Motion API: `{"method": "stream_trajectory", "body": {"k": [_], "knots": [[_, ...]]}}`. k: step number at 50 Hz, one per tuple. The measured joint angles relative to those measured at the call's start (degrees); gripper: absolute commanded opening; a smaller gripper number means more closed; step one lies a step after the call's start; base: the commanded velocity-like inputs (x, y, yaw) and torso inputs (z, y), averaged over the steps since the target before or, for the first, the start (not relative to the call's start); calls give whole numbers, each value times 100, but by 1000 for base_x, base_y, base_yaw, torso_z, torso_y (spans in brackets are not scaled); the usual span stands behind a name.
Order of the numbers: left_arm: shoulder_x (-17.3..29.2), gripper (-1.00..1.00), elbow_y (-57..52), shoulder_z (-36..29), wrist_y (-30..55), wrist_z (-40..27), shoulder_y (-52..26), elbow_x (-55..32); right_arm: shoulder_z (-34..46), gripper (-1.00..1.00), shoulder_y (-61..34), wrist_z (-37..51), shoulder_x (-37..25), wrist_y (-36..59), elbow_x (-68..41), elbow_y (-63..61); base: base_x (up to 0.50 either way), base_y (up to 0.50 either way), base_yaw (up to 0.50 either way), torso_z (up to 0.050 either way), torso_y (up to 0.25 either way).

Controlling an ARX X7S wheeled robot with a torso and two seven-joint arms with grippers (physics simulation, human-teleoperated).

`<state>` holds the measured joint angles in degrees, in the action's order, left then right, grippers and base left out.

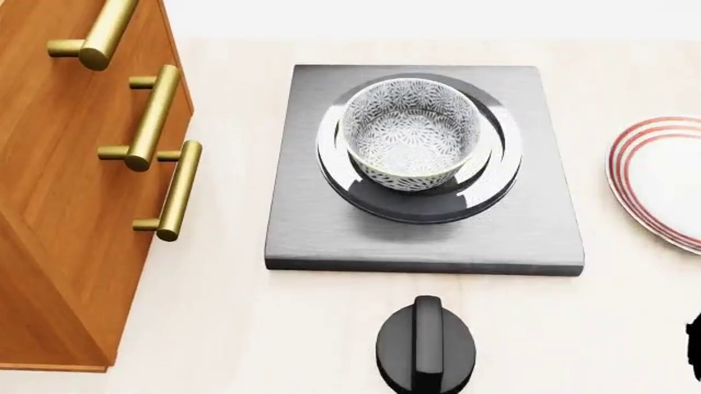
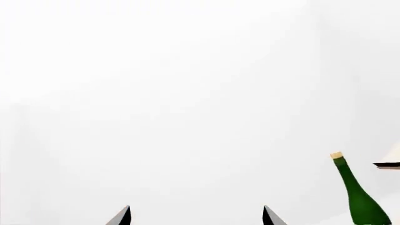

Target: Put the bowl on the stove.

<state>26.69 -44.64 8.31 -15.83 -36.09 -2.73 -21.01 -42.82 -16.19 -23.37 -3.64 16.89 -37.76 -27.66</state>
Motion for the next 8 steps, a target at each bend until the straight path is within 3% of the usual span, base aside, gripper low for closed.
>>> {"method": "stream_trajectory", "body": {"k": [8], "knots": [[9,100,34,-12,4,-3,-9,-8,-316,100,283,95,108,-604,-850,-88,0,0,0,0,0]]}}
